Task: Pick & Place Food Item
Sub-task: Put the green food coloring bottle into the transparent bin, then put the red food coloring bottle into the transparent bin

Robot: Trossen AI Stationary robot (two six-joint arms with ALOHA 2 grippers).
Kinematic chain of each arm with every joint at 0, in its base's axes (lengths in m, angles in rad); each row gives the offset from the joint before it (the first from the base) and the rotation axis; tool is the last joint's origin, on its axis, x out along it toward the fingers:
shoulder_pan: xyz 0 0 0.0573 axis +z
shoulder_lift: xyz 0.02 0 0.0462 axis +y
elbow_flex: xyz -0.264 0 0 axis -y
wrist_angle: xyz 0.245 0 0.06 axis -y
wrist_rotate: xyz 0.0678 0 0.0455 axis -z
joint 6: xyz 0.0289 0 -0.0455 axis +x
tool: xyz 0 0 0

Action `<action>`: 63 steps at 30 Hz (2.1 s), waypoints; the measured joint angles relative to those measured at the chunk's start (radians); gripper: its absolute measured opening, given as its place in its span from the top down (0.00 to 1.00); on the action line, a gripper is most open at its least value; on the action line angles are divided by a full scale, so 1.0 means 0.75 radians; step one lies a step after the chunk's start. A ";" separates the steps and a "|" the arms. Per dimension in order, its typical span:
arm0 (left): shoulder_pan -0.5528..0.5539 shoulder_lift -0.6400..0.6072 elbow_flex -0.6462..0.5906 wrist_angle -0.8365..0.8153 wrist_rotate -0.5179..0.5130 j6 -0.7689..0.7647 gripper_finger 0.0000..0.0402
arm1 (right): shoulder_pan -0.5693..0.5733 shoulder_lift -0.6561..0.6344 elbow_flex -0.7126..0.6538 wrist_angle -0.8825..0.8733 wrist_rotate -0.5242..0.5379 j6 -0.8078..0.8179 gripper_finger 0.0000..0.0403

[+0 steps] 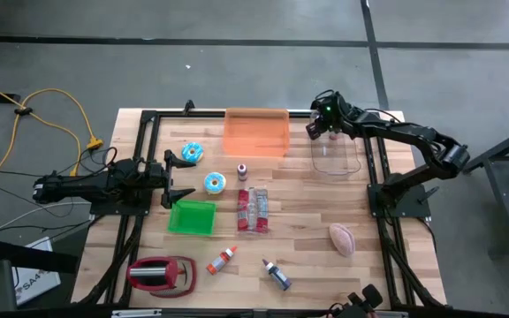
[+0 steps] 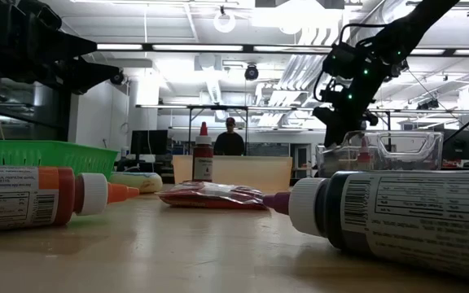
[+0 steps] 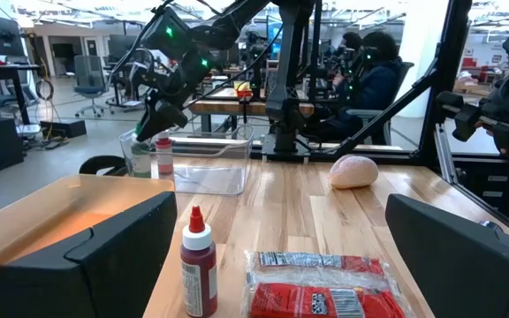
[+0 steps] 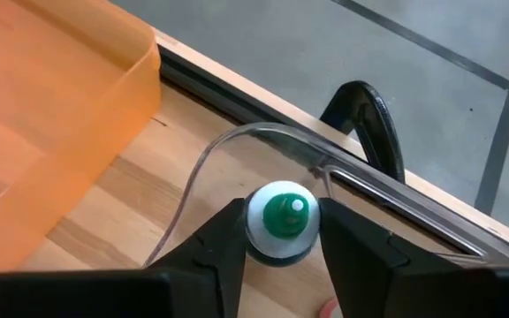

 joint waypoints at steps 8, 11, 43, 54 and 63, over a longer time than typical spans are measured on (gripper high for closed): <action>0.000 0.000 0.000 0.000 0.000 0.000 0.01 | 0.000 0.000 0.000 0.000 0.000 0.001 0.67; 0.000 0.000 0.000 0.000 0.000 0.000 0.01 | 0.000 0.000 0.000 0.000 0.000 0.001 0.67; 0.000 0.001 0.000 0.000 0.000 0.000 0.01 | 0.046 -0.249 0.000 -0.011 -0.087 -0.039 0.67; 0.000 0.000 0.000 0.000 0.000 0.000 0.01 | 0.149 -0.249 0.000 0.029 -0.427 -0.074 0.67; 0.000 0.000 0.000 0.000 0.000 0.000 0.01 | 0.421 -0.249 0.000 0.069 -0.443 -0.079 0.67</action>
